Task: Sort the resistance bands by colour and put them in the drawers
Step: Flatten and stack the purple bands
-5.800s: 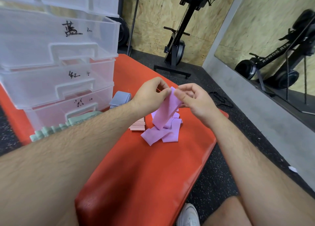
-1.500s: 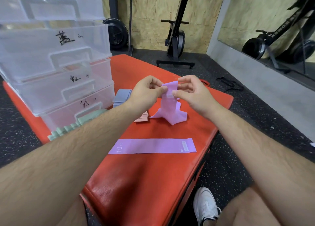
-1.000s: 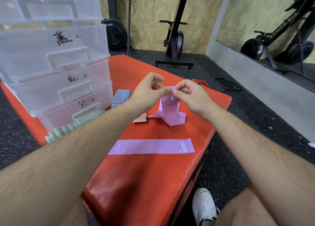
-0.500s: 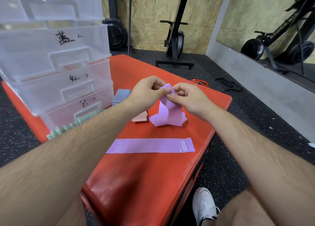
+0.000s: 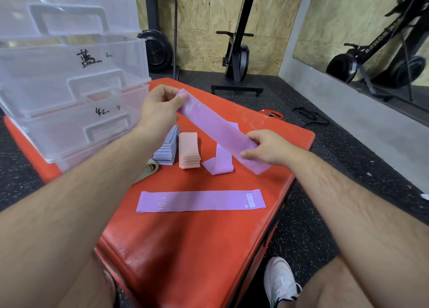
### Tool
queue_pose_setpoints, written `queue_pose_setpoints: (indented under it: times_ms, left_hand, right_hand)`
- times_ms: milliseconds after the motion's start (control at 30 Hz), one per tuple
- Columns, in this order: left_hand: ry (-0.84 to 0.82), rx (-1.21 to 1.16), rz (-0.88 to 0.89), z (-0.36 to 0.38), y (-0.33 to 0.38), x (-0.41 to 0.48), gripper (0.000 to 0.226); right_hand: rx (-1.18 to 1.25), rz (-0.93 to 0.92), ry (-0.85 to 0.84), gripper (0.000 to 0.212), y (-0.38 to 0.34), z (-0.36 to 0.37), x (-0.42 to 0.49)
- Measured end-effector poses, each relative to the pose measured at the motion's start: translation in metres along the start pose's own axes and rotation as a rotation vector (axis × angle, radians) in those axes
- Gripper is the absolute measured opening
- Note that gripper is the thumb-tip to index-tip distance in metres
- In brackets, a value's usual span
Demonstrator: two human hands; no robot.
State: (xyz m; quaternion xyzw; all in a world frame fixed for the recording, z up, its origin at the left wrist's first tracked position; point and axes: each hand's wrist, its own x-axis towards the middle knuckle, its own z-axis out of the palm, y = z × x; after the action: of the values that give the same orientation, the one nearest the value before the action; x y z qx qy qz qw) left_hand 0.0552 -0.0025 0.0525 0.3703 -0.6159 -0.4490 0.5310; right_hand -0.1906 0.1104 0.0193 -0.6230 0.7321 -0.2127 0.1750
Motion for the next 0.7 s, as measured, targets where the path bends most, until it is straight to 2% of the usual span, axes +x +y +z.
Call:
queue_pose_setpoints:
  times_ms: [67, 167, 333, 467, 600, 700]
  left_hand:
    - [0.006, 0.011, -0.027, -0.009, -0.005, 0.003, 0.009]
    - [0.008, 0.071, -0.071, -0.022, -0.012, 0.004, 0.008]
    - [-0.051, 0.215, -0.124, -0.038, -0.021, -0.002, 0.01]
    - [-0.012, 0.229, -0.16, -0.051, -0.026, -0.011, 0.016]
    - [-0.009, 0.212, -0.221, -0.062, -0.031, -0.028, 0.023]
    - [-0.022, 0.261, -0.252, -0.075, -0.038, -0.045, 0.02]
  right_hand:
    - [0.012, 0.032, 0.025, 0.013, 0.009, -0.005, 0.001]
    - [0.062, 0.073, 0.056, 0.023, 0.019, -0.014, -0.001]
    - [0.319, 0.157, 0.059, 0.023, 0.032, -0.023, -0.008]
    - [0.476, 0.168, 0.003, 0.024, 0.03, -0.023, -0.017]
    - [0.659, 0.191, -0.128, 0.024, 0.025, -0.022, -0.027]
    - [0.618, 0.207, -0.19, 0.018, 0.023, -0.014, -0.039]
